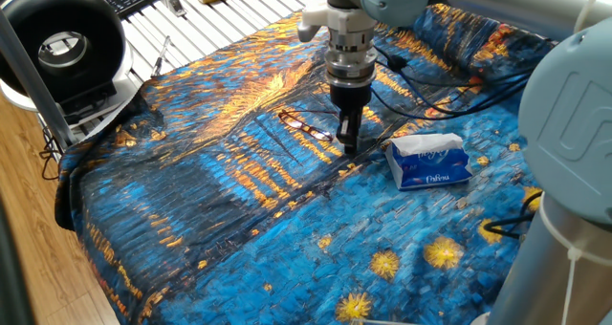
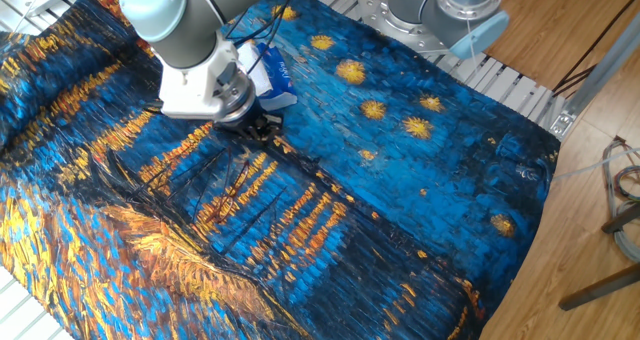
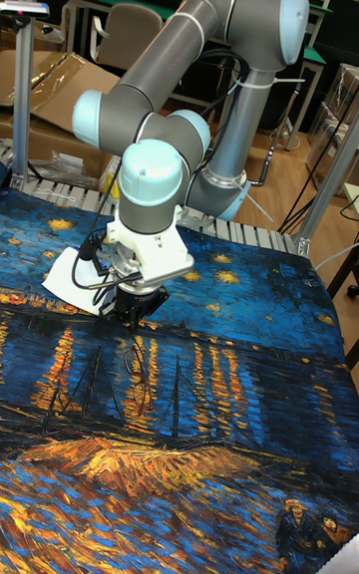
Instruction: Unfold the leg of the glasses (with one hand)
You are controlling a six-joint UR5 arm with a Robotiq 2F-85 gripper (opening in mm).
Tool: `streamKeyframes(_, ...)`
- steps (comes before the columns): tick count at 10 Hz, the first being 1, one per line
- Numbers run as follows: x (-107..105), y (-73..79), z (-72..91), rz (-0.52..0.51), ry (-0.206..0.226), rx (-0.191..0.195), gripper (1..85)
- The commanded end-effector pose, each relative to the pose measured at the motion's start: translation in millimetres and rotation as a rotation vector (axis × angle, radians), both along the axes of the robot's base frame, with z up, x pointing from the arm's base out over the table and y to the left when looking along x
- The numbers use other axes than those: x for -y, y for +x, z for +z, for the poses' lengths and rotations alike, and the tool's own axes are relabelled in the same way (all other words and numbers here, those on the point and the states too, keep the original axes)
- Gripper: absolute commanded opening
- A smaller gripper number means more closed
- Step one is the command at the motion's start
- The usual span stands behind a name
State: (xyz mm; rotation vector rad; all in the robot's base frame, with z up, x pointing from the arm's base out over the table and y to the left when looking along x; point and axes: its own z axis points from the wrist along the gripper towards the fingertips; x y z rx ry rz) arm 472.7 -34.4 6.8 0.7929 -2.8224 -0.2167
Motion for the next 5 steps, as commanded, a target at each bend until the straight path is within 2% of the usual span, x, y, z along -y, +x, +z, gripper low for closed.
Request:
streamKeyframes(1,-0.5,10.0,5.4,-0.007,-0.006,0.019,1.0)
streamKeyframes(5,3.0,18.6,14.2,0.000,-0.021,0.025,1.0)
